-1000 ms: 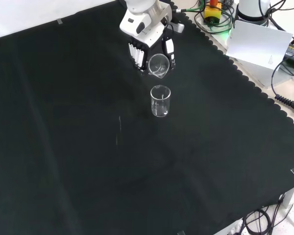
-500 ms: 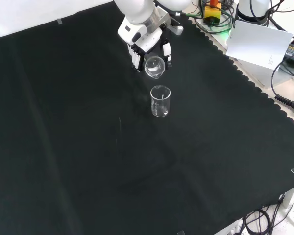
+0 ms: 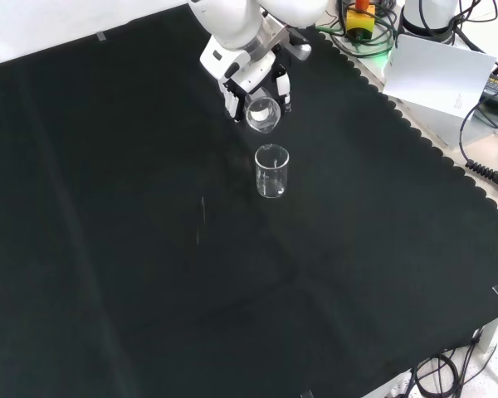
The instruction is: Pour the water from the handheld beaker into the one on the table.
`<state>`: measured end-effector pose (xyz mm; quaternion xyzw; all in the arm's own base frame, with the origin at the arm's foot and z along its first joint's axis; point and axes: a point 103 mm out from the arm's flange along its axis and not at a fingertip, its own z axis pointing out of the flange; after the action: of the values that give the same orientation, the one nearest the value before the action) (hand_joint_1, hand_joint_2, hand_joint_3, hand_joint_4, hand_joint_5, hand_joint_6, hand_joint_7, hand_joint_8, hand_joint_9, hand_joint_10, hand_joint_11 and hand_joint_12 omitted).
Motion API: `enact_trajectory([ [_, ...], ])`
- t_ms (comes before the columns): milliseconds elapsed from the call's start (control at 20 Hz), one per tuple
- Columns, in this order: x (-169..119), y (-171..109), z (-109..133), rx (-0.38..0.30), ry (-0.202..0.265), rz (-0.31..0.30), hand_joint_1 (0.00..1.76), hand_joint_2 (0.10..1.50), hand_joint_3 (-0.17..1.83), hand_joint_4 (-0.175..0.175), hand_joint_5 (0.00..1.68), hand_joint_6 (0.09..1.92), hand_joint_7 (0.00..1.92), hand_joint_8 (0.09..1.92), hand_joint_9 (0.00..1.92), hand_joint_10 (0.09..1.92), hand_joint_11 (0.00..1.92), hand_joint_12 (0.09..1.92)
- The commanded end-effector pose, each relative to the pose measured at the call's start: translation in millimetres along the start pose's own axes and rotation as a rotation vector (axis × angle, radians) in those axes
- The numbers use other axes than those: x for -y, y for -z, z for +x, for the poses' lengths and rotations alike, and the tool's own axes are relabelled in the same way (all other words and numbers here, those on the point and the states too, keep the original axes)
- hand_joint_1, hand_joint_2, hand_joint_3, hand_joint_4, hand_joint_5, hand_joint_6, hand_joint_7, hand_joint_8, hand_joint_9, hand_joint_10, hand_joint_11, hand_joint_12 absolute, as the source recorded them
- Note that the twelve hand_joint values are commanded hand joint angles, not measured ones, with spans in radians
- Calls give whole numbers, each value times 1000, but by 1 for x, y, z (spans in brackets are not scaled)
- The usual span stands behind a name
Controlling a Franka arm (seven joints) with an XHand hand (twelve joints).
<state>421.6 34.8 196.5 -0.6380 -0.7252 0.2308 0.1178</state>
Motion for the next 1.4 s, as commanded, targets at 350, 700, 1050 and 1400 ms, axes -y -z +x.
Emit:
enact_trajectory([
  [350, 0, 6, 13, 28, 9, 4, 1302, 589, 868, -175, 1151, 946, 1210, 935, 1574, 864, 1170, 847],
  [700, -1, 13, 25, 74, 11, -2, 1302, 588, 871, -175, 1150, 950, 1209, 939, 1572, 870, 1168, 852],
  [1050, -6, 16, 32, 123, -2, 20, 1302, 586, 875, -175, 1149, 954, 1208, 944, 1571, 876, 1165, 857],
  [1400, -7, 22, 40, 191, -11, 42, 1302, 586, 877, -175, 1147, 959, 1206, 949, 1569, 881, 1162, 861],
])
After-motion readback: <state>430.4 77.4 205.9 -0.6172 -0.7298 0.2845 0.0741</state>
